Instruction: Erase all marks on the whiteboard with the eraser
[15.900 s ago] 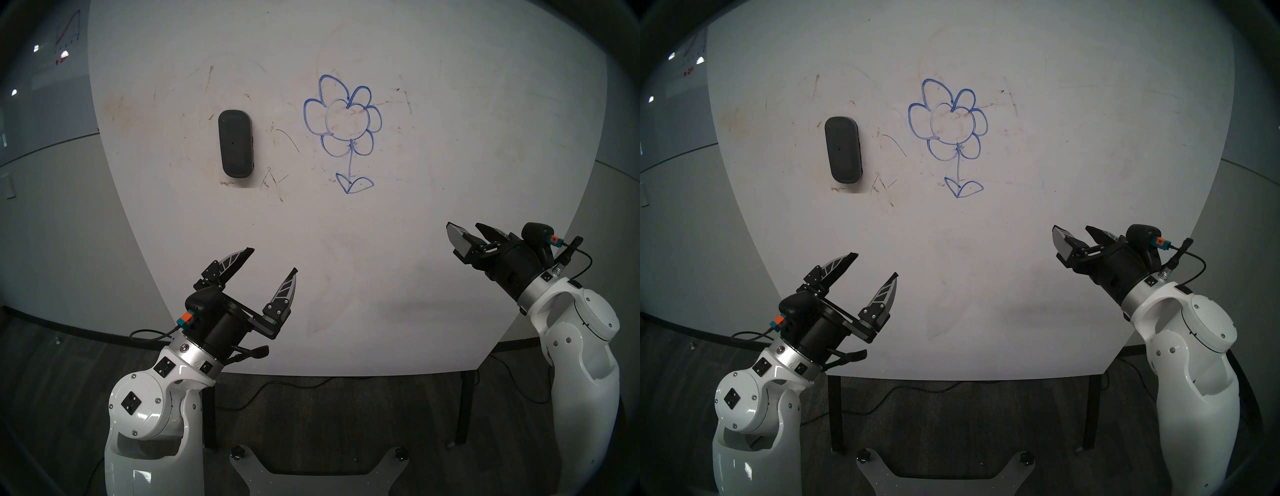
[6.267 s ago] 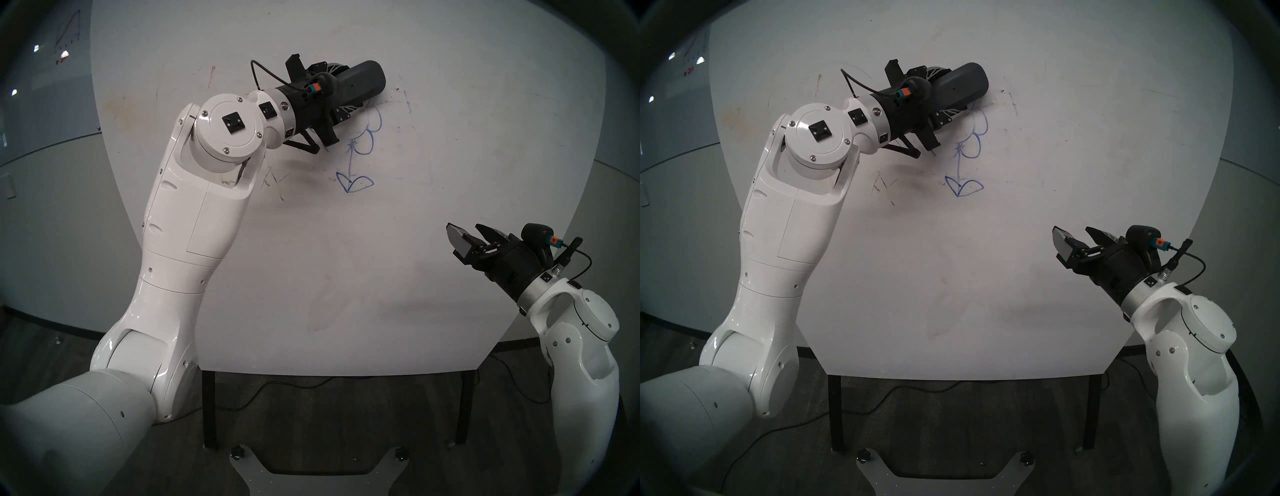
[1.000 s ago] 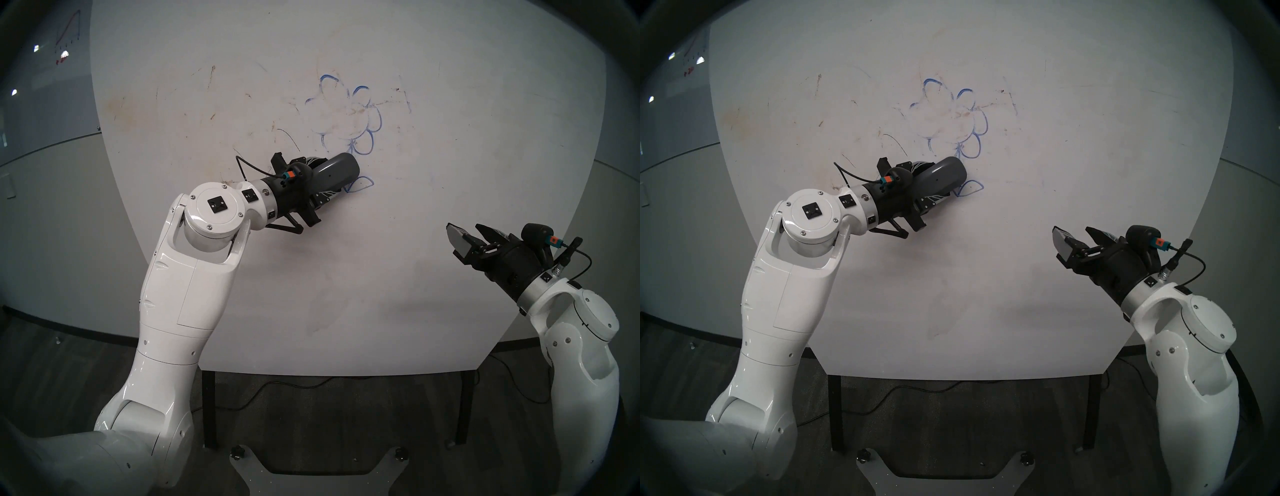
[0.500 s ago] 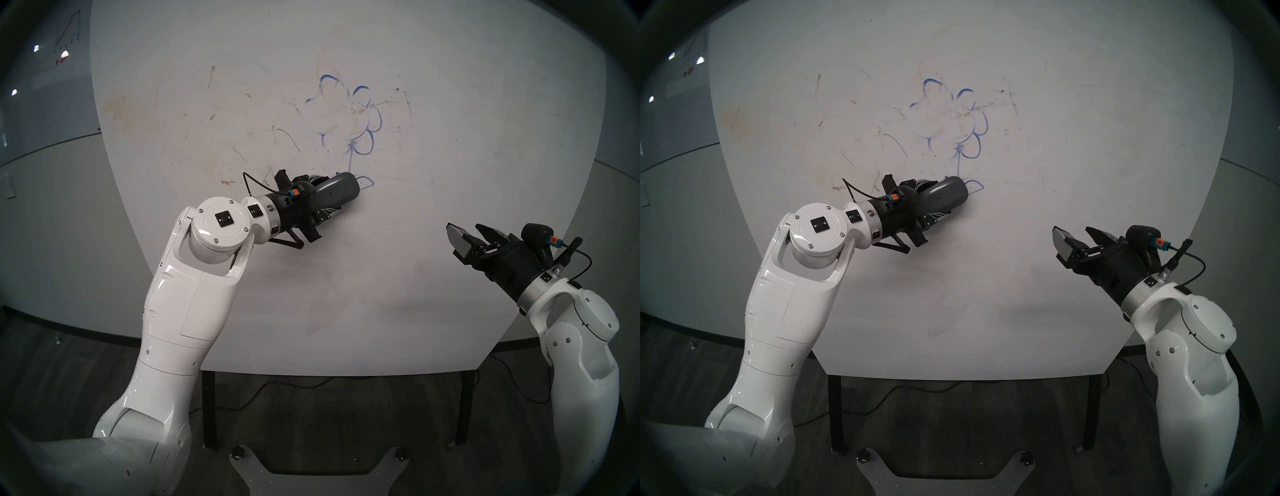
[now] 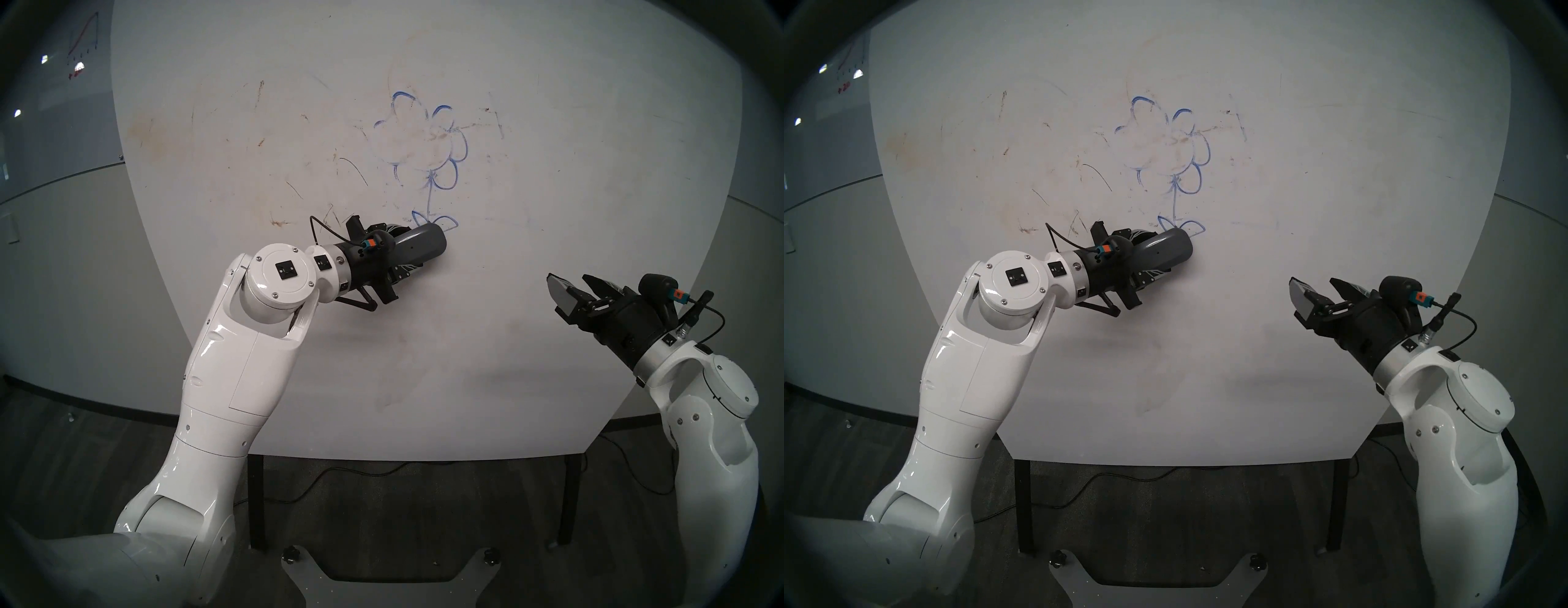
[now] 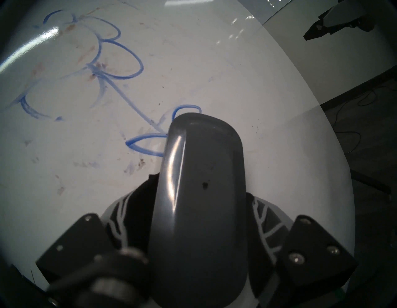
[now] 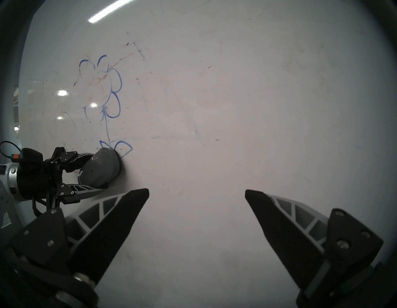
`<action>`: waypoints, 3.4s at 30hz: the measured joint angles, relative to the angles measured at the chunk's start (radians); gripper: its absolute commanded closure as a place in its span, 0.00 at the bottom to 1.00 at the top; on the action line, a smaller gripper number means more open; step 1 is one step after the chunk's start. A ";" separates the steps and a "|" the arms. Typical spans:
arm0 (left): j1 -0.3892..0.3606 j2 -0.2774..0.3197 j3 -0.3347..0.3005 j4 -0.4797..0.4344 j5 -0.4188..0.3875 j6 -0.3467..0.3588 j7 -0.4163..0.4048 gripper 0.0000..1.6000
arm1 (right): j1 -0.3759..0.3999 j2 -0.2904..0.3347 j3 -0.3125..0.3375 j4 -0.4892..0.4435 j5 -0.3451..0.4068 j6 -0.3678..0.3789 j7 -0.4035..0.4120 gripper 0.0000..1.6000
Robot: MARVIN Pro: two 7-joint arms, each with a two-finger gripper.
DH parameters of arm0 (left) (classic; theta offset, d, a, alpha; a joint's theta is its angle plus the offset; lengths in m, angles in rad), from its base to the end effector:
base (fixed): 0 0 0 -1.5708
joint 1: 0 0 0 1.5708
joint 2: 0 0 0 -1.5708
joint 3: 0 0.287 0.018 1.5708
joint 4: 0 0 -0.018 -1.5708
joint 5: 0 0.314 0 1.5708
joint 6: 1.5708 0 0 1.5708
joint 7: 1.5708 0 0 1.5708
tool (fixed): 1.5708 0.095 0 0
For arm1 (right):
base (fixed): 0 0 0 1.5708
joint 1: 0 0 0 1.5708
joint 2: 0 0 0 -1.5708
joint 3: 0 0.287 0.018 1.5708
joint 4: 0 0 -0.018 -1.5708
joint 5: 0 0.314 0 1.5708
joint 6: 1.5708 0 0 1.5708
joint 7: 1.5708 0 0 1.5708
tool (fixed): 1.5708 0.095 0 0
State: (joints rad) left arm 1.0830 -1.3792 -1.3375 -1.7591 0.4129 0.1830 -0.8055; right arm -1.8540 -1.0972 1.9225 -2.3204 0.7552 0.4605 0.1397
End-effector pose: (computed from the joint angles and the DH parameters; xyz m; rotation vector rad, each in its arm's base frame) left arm 0.4707 -0.0946 -0.0842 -1.6249 1.6398 -2.1102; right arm 0.3150 -0.0914 -0.0949 -1.9424 -0.1901 -2.0766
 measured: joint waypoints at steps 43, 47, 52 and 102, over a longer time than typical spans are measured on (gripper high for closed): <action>-0.225 -0.087 -0.141 -0.076 0.136 -0.045 -0.055 1.00 | 0.000 0.000 0.000 0.003 0.000 0.000 0.000 0.00; -0.255 -0.100 -0.145 -0.065 0.142 -0.046 -0.054 1.00 | 0.000 0.000 0.000 0.003 0.000 0.000 0.000 0.00; -0.287 -0.116 -0.151 -0.048 0.144 -0.045 -0.062 1.00 | 0.000 0.000 0.000 0.004 0.000 0.000 0.000 0.00; -0.548 -0.138 -0.093 0.098 0.224 0.112 -0.236 1.00 | 0.000 0.000 0.000 0.005 0.000 0.000 0.002 0.00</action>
State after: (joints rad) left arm 0.5348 -1.5174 -1.4306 -1.6609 0.6370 0.2950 -1.0411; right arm -1.8538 -1.0972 1.9224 -2.3158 0.7552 0.4604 0.1414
